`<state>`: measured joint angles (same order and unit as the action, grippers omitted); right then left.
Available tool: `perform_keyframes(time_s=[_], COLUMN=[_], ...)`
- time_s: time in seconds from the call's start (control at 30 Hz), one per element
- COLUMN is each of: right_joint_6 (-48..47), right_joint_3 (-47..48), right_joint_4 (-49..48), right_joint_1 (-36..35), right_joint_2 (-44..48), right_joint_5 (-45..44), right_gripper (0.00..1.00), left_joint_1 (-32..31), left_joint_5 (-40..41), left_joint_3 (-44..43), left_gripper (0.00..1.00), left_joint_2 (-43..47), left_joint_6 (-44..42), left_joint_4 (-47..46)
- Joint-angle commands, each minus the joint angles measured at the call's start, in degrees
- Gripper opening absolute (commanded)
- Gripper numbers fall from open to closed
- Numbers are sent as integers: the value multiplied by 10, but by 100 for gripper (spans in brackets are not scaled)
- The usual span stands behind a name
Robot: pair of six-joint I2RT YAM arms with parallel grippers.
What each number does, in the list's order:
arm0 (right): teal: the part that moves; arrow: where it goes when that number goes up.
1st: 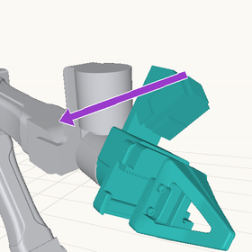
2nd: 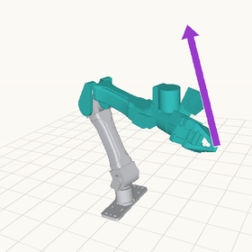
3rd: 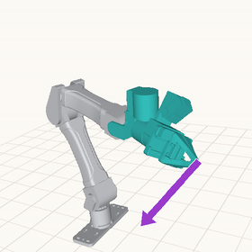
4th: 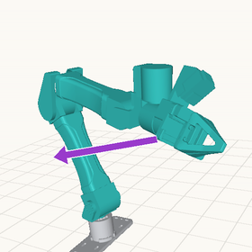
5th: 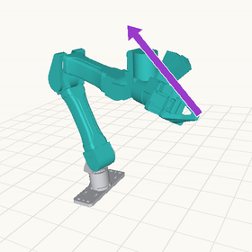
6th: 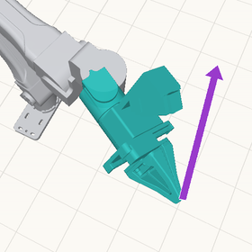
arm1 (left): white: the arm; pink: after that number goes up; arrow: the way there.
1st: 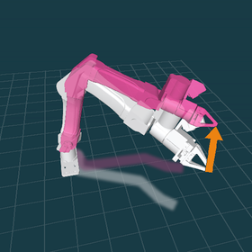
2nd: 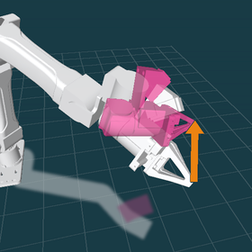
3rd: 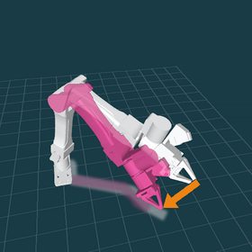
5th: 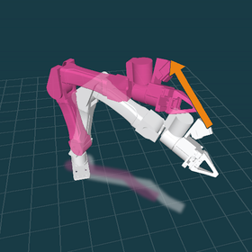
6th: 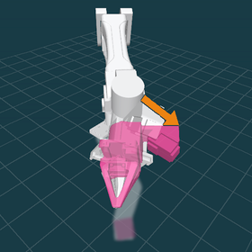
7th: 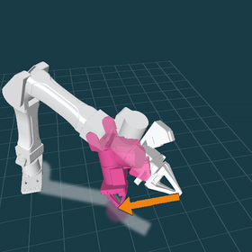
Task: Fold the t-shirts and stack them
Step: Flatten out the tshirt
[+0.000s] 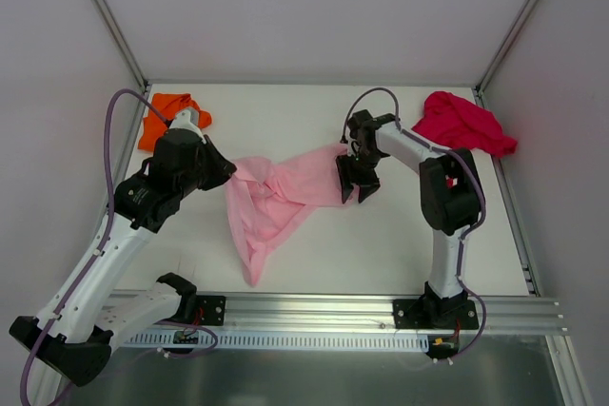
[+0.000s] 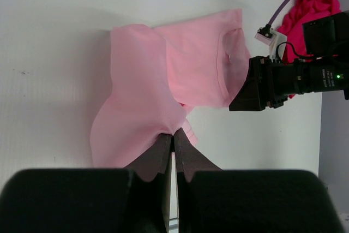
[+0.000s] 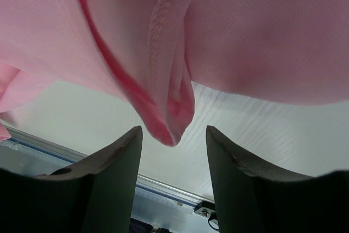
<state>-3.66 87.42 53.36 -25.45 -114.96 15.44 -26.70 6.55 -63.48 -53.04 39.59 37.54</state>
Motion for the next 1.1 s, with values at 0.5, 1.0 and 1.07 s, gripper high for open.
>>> perform_keyframes(time_s=[0.5,1.0,1.07], right_joint_6=[-4,18,31], right_joint_3=[59,273,282], right_joint_4=[-39,-112,-128], right_joint_1=[-22,-33,-33], right_joint_2=[-64,-45,-53], right_joint_5=[24,121,127], right_gripper=[28,1,1], left_joint_1=[-5,-6,-6], left_joint_5=[10,-20,-15], left_joint_3=[-23,12,13], left_gripper=[0,0,0], left_joint_2=[11,16,20], left_joint_6=[-17,-13,-15], left_joint_4=[18,3,8])
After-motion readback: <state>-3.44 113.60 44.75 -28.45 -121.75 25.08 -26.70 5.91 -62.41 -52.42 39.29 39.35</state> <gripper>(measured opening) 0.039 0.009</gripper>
